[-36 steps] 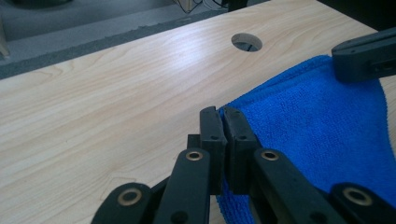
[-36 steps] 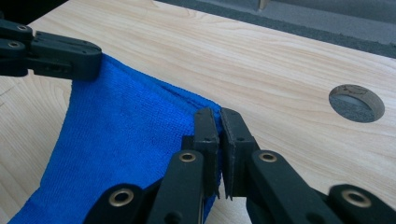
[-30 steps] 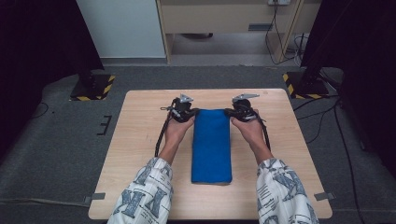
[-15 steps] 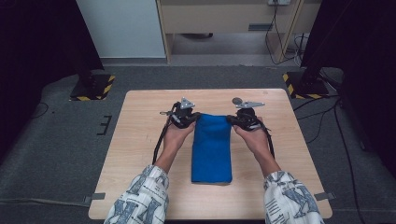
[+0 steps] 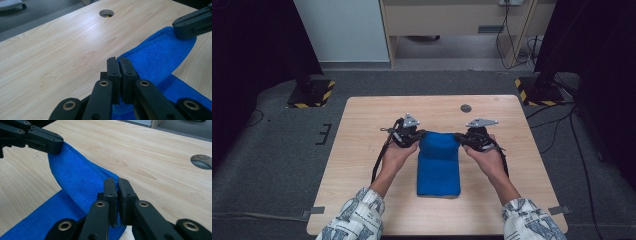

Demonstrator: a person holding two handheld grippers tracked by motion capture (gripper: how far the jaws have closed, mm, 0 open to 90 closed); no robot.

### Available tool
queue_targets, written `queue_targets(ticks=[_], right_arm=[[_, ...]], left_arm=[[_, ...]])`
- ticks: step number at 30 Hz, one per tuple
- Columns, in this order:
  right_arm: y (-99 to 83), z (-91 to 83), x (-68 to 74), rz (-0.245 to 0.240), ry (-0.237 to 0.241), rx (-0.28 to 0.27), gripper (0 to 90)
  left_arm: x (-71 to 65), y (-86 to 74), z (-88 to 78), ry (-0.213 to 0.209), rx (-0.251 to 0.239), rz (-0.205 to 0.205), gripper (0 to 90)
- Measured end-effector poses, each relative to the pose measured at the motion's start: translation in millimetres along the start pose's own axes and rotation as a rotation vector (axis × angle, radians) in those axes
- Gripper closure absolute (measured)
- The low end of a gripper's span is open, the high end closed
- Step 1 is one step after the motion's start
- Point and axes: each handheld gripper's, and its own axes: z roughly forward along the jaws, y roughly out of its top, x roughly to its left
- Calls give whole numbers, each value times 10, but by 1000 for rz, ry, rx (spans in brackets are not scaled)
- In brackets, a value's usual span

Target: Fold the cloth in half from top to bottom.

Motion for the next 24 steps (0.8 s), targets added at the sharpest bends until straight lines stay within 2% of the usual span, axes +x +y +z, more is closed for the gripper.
queue_targets(ticks=[4, 11, 16, 24], right_arm=[[-48, -24, 29, 0, 5, 6, 863], [-128, -67, 77, -9, 25, 5, 863], [-219, -126, 134, -10, 45, 1, 863], [-399, -93, 217, -18, 65, 18, 862]], left_arm=[[-34, -44, -28, -7, -3, 6, 874], [-72, -139, -66, -30, 2, -10, 874], [-135, -196, -145, -44, -1, 7, 873], [-187, -376, -177, -66, 15, 4, 873]])
